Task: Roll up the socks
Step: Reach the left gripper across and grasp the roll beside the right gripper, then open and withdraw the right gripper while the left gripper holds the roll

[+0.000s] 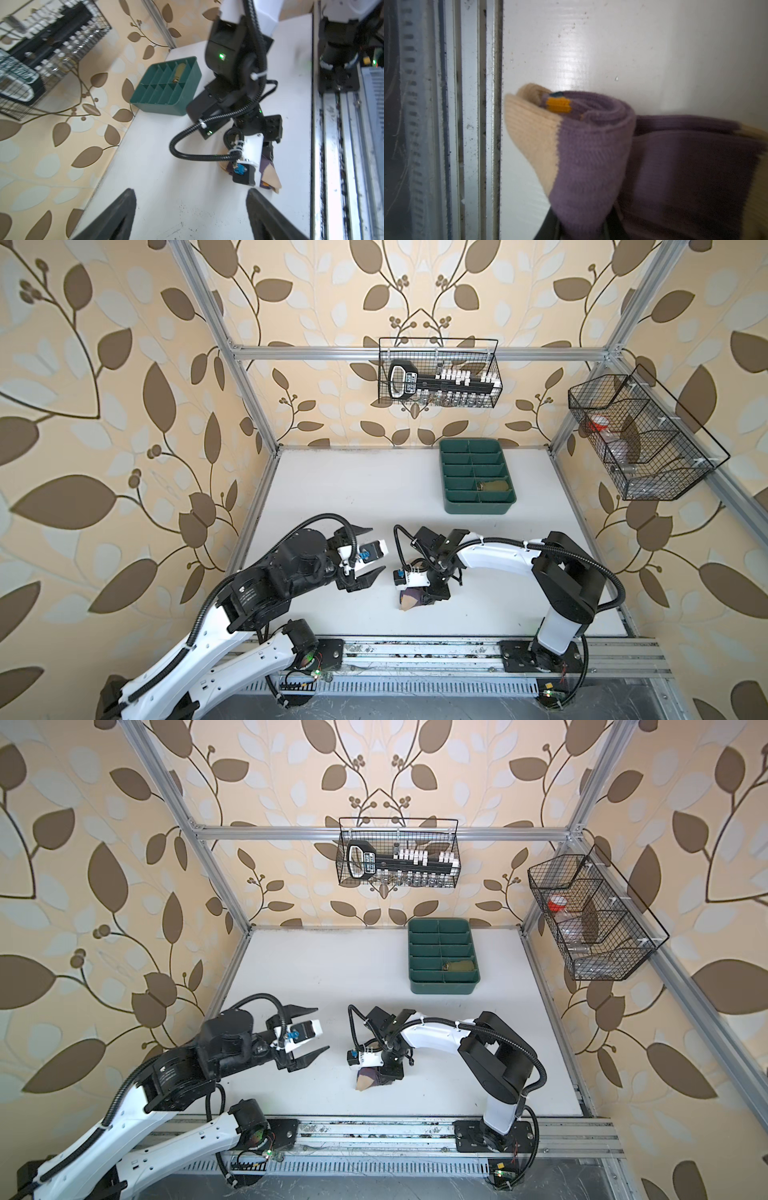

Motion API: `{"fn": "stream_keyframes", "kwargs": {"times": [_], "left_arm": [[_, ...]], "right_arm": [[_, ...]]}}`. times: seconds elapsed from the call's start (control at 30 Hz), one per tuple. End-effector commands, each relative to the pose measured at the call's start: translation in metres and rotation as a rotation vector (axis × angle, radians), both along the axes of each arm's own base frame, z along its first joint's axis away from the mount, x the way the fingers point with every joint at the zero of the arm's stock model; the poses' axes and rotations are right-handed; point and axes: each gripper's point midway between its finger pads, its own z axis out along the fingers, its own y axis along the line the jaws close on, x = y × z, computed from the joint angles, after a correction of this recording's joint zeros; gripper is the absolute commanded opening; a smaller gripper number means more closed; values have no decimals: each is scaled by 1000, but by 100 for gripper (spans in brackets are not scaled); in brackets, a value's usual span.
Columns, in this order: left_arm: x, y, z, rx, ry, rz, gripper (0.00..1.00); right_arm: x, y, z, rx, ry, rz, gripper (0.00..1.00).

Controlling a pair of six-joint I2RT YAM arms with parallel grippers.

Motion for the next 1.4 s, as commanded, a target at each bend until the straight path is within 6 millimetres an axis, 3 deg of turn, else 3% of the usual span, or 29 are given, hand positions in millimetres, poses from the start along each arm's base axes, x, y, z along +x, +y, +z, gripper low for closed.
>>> {"fn": "stream_keyframes", "kwargs": {"times": [0.0, 0.2, 0.33, 0.47, 0.67, 0.87, 1.03, 1.2, 1.37], "left_arm": [[-1, -1, -47, 272, -122, -40, 86], [-20, -33, -103, 516, -342, -135, 86], [-40, -53, -139, 549, -353, -173, 83], [-44, -67, -168, 577, -311, -162, 78], [-40, -90, -195, 600, -307, -158, 76], [-11, -87, -214, 636, -254, -63, 66], [-2, -84, -227, 665, -223, -56, 58], [-1, -86, -242, 706, -204, -60, 45], [-6, -93, -248, 716, -154, -83, 21]], "right_arm": [[-31, -39, -32, -164, 165, 9, 0], [-21, -38, -38, -163, 217, -23, 0], [-20, -41, -45, -168, 240, -36, 0], [-19, -43, -47, -170, 247, -38, 0], [-19, -43, -46, -159, 256, -36, 0], [-21, -44, -46, -154, 265, -35, 0], [-20, -44, -45, -151, 266, -34, 0], [-21, -43, -45, -153, 275, -41, 0], [-17, -42, -47, -161, 269, -48, 0]]}}
